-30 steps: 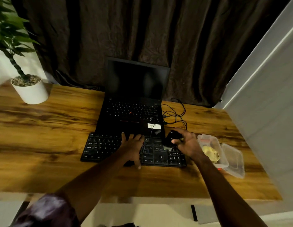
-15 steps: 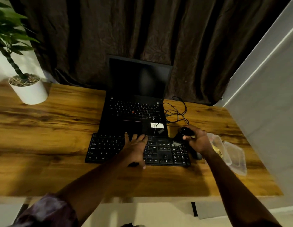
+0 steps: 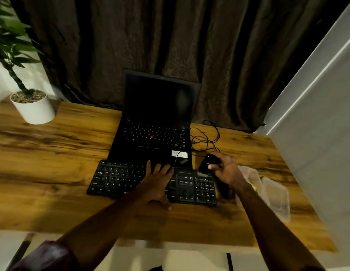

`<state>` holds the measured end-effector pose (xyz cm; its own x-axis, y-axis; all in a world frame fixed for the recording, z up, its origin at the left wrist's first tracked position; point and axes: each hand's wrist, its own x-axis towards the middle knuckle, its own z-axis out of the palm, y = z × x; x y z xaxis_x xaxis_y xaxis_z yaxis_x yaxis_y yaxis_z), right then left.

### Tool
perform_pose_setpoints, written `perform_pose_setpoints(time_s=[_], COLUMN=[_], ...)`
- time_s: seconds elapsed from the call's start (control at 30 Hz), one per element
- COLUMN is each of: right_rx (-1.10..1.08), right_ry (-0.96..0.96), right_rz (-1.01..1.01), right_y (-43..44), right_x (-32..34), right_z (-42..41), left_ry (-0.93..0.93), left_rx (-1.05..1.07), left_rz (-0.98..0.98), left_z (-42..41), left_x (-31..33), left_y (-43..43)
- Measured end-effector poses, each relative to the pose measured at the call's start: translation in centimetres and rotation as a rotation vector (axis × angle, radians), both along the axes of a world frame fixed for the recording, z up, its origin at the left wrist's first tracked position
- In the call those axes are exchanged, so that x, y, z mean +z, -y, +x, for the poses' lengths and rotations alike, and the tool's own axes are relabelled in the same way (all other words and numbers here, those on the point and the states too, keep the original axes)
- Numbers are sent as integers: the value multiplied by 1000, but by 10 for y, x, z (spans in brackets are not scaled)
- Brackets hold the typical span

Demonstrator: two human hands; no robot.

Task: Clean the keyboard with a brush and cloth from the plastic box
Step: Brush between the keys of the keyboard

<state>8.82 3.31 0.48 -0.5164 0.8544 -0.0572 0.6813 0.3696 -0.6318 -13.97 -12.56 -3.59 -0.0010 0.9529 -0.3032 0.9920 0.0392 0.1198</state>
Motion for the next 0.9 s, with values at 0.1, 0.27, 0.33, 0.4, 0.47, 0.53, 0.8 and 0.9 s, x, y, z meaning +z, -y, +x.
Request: perform_pose_setpoints(time_s=[0.1,0.27,0.33,0.4,0.47,0.53,0.8,0.9], right_rx=[-31,1,63,116,135,126,42,49], right_ry=[30,62,54,10,1,6,-3,-21], right_rz=[50,63,54,66,76,72,88,92], right_y=[-11,-16,-11,-2,2,0,-17,-11], right_x=[-2,-9,-10,-6,-3,0,1,2], right_z=[23,22,7,-10,-18,-14,35,27], left_ry=[0,-17,-26,-33,-36,-46,-47,-46], left_rx=[31,54,61,72,87,98,133,135], left_rz=[-12,-24,-36,-38,-42,-55,-79,-69], left_z=[3,6,8,10,12,13,18,19], left_x=[1,1,3,4,6,8,12,10], left_y=[-1,-5,-7,-8,-8,-7,-7,-8])
